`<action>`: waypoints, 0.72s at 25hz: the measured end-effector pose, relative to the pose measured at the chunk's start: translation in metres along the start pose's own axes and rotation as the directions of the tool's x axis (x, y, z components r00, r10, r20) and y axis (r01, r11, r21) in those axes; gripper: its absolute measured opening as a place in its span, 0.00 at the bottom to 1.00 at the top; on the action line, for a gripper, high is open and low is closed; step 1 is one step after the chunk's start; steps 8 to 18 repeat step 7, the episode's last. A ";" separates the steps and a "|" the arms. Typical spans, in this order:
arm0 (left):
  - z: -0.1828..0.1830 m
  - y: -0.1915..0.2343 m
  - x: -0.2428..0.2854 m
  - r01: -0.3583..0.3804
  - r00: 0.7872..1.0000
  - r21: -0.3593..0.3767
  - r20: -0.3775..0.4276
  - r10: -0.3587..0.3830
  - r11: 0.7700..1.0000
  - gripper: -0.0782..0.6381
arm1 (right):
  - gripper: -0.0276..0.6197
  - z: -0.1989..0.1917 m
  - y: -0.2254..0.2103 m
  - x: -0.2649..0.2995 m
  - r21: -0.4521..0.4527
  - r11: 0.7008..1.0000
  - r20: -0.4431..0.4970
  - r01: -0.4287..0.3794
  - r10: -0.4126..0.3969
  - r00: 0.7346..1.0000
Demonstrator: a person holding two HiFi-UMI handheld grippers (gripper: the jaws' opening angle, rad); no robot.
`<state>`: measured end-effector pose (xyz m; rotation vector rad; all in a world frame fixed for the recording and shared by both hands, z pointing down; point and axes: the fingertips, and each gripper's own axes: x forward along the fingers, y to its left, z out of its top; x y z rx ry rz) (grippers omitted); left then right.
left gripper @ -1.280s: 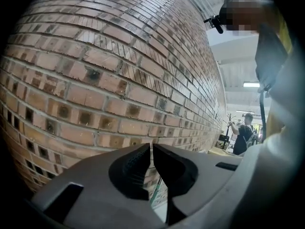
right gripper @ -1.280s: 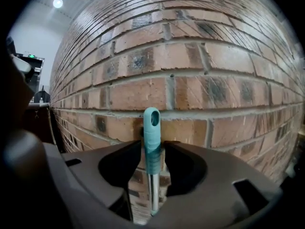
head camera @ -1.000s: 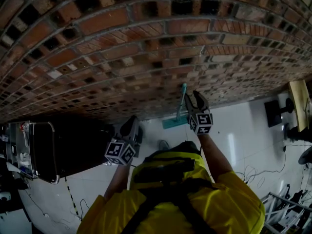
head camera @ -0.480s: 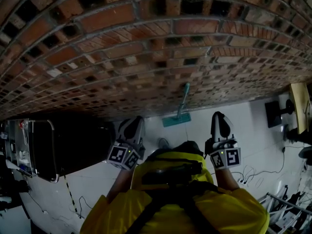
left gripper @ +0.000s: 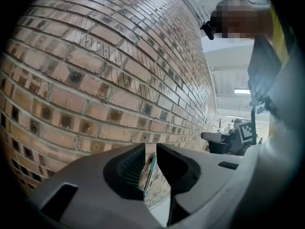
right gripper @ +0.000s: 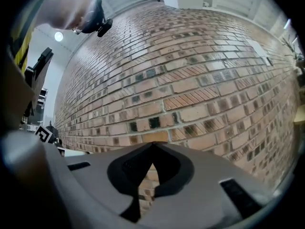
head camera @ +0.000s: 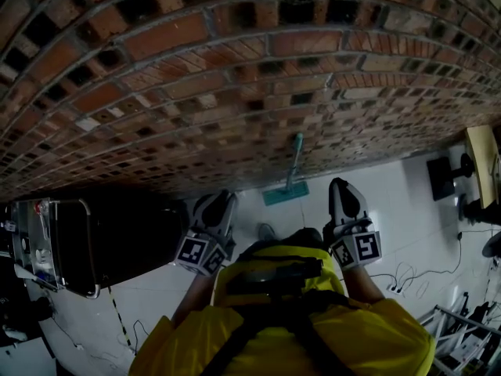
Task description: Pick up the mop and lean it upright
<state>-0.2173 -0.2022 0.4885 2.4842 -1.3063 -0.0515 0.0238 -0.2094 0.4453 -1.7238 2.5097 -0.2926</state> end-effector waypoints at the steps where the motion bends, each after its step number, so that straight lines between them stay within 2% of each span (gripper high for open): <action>1: 0.000 0.002 -0.001 -0.001 1.000 -0.001 -0.002 0.001 1.000 0.21 | 0.05 -0.001 0.002 0.001 0.004 1.000 -0.002 -0.004 0.004 1.000; 7: -0.011 0.013 -0.003 -0.015 1.000 -0.019 -0.023 0.014 1.000 0.21 | 0.05 -0.007 0.013 0.008 0.013 0.999 -0.003 -0.029 0.029 1.000; 18: -0.011 0.013 -0.003 -0.015 1.000 -0.019 -0.023 0.014 1.000 0.21 | 0.05 -0.007 0.013 0.008 0.013 0.999 -0.003 -0.029 0.029 1.000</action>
